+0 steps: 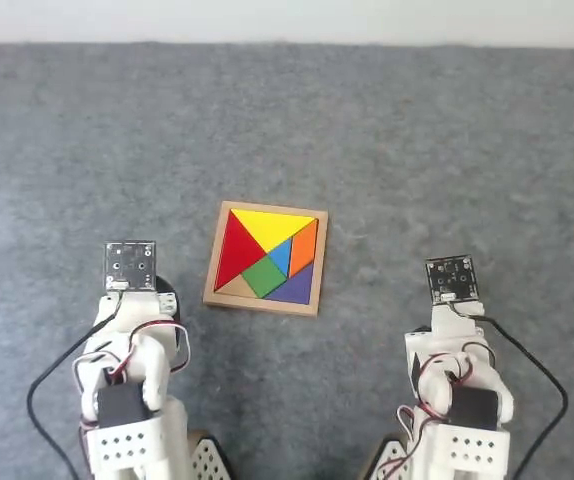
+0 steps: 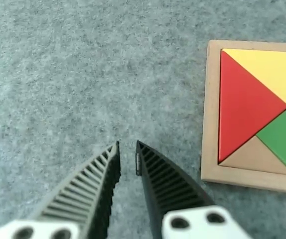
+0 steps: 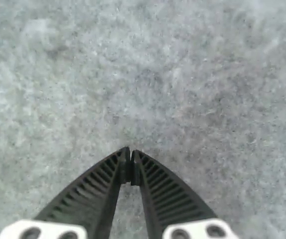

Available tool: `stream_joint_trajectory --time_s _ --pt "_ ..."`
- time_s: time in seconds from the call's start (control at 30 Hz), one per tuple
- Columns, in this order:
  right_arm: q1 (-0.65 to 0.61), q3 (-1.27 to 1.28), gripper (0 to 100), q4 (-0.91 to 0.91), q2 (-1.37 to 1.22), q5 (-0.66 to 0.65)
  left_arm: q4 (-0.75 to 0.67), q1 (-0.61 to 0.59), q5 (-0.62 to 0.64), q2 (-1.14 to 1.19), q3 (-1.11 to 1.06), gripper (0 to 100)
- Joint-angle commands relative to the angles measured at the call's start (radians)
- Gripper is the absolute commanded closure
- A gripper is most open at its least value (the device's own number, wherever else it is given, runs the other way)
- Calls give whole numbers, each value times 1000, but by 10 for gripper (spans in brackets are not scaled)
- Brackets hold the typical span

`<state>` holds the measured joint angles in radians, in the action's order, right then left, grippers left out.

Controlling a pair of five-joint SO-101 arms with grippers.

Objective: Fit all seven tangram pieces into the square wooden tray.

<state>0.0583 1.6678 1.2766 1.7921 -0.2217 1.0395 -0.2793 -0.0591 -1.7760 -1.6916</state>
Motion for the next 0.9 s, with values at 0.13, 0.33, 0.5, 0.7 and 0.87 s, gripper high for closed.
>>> stream_joint_trajectory --time_s 0.13,0.33,0.5,0.7,0.87 --pt "12 17 991 -2 -8 -11 -3 -31 5 -12 7 942" --pt "12 17 991 -2 -8 -11 3 -34 5 -12 7 943" --pt "12 17 991 -2 -8 -11 9 -35 5 -12 7 945" --pt "12 17 991 -2 -8 -11 15 -35 5 -12 7 945" --pt "12 17 991 -2 -8 -11 17 -35 5 -12 7 945"
